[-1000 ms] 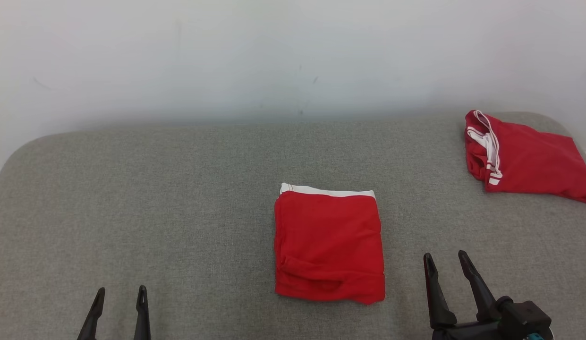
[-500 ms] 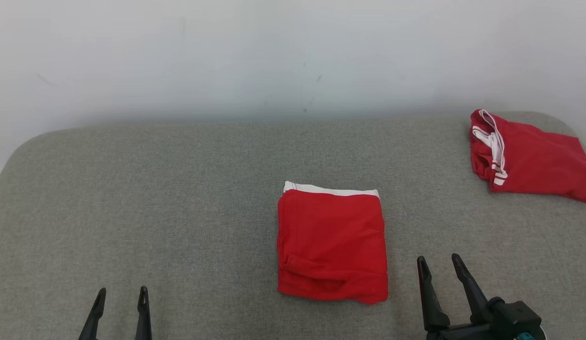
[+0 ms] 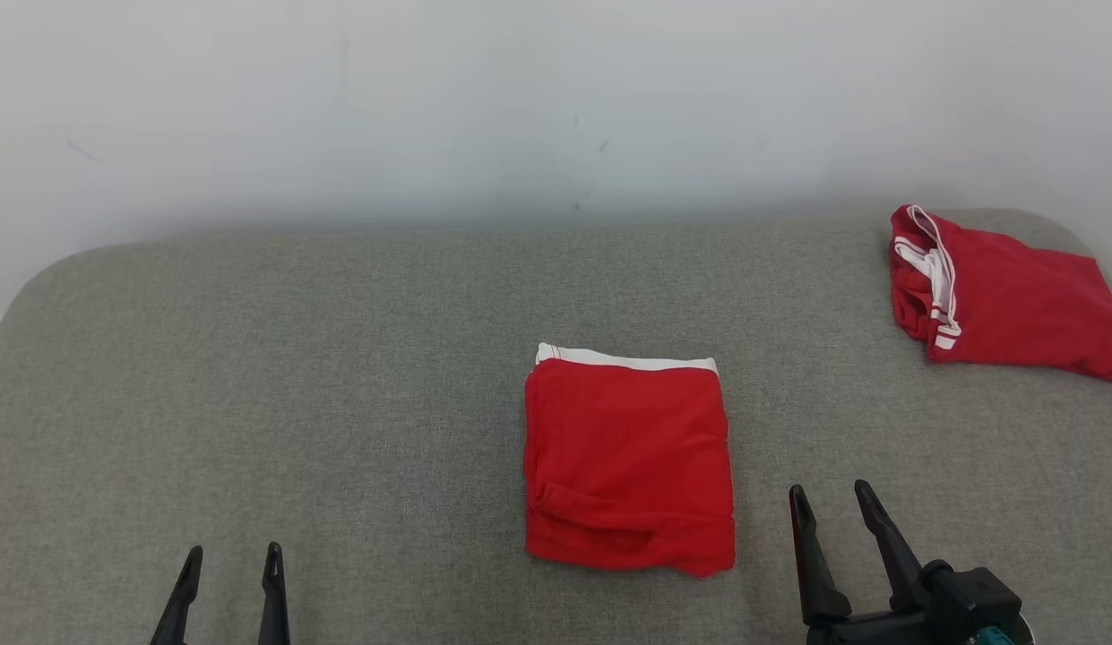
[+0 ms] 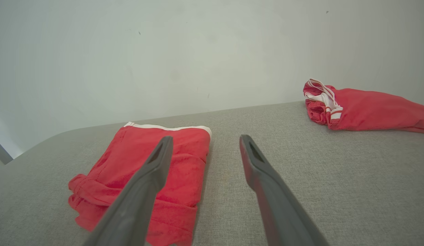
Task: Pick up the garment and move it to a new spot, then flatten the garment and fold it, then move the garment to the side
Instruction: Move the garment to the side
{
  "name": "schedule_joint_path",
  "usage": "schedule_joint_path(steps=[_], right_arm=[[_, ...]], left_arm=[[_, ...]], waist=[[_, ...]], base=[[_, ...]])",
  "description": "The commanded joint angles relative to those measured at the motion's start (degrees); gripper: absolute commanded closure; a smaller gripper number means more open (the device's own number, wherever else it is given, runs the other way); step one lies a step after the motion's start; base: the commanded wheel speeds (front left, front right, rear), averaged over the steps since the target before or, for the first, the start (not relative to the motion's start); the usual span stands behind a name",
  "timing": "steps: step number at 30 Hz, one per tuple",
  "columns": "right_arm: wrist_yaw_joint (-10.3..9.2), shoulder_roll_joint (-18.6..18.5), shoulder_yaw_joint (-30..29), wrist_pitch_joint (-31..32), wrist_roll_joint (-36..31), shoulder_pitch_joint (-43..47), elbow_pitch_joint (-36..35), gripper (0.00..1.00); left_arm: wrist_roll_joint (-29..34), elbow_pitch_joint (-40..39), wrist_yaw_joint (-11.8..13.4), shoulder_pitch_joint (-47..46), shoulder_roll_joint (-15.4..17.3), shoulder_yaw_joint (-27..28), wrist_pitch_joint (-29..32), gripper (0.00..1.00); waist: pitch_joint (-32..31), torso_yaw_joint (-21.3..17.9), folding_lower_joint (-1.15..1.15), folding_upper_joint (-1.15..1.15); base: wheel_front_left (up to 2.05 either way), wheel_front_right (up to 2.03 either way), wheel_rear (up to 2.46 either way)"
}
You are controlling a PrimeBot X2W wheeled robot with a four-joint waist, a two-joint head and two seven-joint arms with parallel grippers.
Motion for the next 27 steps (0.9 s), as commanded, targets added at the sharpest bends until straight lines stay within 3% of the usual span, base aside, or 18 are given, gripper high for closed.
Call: schedule_joint_path(steps=[1, 17, 27], right_arm=[[-0.17, 0.3, 0.0, -0.2, -0.2, -0.4, 0.2, 0.00], [-0.17, -0.3, 0.5, -0.2, -0.8, -3.3, 2.3, 0.00], [-0.17, -2.4, 2.2, 4.7, -1.1, -16.5, 14.8, 0.00]], left_arm=[[0.6, -0.3, 0.1, 0.7, -0.2, 0.0, -0.1, 0.00], [0.7, 0.0, 0.1, 0.3, -0.4, -0.3, -0.1, 0.00], [0.4, 0.0, 0.1, -0.9, -0.4, -1.7, -0.1, 0.00]], waist=[[0.0, -0.1, 0.00, 0.00], [-0.2, 1.0, 0.00, 0.00], [0.6, 3.3, 0.00, 0.00]], base=[[0.00, 0.00, 0.00], [0.00, 0.00, 0.00], [0.00, 0.00, 0.00]])
